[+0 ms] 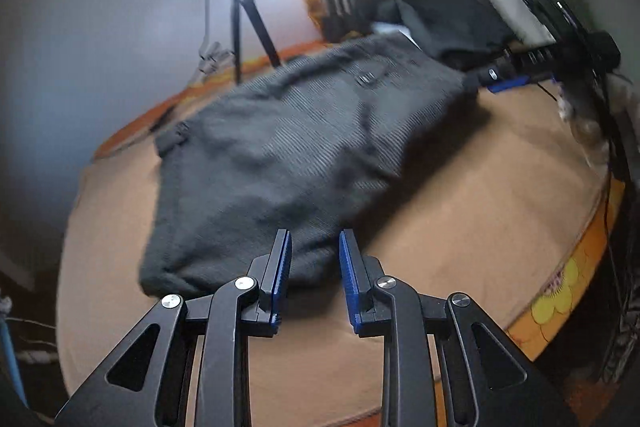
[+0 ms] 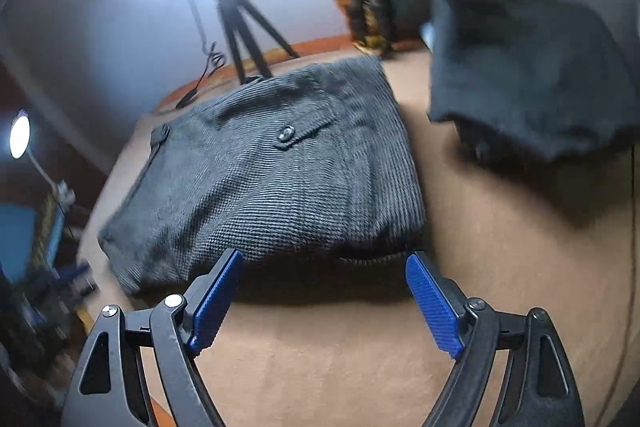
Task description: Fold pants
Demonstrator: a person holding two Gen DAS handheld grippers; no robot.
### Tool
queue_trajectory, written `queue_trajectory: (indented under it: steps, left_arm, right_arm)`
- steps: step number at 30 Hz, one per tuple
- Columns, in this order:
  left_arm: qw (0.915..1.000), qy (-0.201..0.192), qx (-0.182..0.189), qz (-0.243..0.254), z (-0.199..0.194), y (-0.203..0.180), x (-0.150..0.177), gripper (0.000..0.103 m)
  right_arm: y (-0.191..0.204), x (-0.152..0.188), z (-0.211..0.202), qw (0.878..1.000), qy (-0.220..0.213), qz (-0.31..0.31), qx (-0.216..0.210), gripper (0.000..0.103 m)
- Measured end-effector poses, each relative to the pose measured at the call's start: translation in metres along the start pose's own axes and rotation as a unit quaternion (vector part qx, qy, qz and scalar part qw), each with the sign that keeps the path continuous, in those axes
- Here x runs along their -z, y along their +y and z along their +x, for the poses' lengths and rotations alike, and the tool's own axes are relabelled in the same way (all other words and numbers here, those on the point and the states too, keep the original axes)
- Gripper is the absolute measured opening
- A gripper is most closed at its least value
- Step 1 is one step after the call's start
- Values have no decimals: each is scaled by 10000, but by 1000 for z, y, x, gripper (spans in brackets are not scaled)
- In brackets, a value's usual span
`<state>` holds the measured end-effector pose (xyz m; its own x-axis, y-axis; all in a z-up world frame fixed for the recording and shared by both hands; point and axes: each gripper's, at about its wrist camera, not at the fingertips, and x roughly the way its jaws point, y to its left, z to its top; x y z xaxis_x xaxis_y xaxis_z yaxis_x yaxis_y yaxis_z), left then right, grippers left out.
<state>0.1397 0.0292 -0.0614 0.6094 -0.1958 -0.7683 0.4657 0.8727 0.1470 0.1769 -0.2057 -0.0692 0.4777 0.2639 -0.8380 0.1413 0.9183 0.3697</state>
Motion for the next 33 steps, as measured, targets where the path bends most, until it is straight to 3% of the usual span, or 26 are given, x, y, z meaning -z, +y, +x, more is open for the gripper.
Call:
queue_trajectory:
  steps: [7,10,21,22,26,31,32,33]
  left_arm:
    - [9995,291,99,50,23,-13,14,25]
    - [9985,398,-93,370,32,-22,20,34]
    - [9963,563,-513,393,49,-9,25,34]
    - [9964,549,-519,383,50,-8,26,34]
    - [9965,474,-535,431,51,-8,25,14]
    - [9991,307,-216,203,38,-1,21,11]
    - [9993,298,-179,136,36,1,21,11]
    - [9992,341,-179,148,37,2,23,11]
  right_arm:
    - [-23,0,22,9988,143,435,-166,85]
    - [-27,-2,31,9970,229,623,-388,85]
    - [-28,-9,52,9904,275,1092,-801,84]
    - [-29,-9,53,9896,265,1140,-841,82]
    - [-34,-9,55,9874,187,1277,-913,61]
    - [-35,-10,47,9906,20,1103,-812,31]
    - [-32,-12,40,9926,-106,944,-753,16]
    - [-28,-16,32,9950,-257,736,-628,17]
